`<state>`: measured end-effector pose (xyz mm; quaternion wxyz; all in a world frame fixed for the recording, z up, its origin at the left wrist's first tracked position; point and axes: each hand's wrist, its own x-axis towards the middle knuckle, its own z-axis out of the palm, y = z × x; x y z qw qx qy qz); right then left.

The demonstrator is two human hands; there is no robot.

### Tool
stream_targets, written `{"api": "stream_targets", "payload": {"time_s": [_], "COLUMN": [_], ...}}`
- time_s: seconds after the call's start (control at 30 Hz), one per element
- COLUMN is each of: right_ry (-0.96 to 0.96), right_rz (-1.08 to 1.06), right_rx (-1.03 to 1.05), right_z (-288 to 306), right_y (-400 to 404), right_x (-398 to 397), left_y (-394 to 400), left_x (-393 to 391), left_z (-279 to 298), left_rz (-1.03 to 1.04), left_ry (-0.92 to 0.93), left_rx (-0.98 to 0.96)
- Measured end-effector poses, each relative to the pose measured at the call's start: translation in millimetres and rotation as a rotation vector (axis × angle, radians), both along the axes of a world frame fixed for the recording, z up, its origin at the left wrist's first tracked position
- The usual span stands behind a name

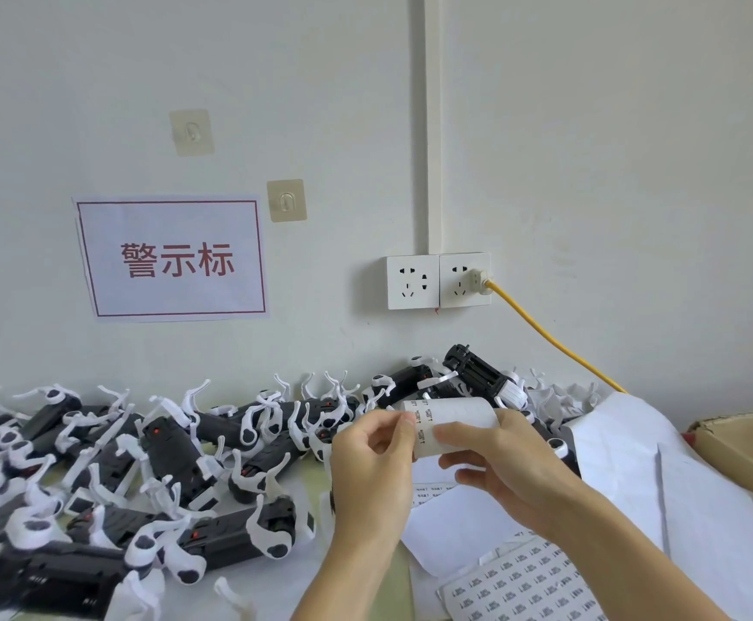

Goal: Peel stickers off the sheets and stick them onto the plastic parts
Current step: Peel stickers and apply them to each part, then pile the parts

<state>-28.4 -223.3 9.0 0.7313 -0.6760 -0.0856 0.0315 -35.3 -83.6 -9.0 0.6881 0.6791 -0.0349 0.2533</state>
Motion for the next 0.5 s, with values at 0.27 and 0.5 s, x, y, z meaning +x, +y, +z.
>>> {"api": "stream_targets", "payload": {"time_s": [0.27,0.5], "right_ry": [-0.058,-0.163], "right_rz": [-0.120,-0.164], "right_rx": [-0.132,-0.312], "right_z": [-1.6,-3.6], "right_y": [2.9,4.5], "right_x": [0.4,0.8], "left_y": [2.7,2.1], "left_x": [-1.5,1.4], "left_z": [-1.7,-6.8], "left_rz": [0.203,0.192], "left_ry": [-0.212,-0.365], "left_rx": [0.309,0.734]}}
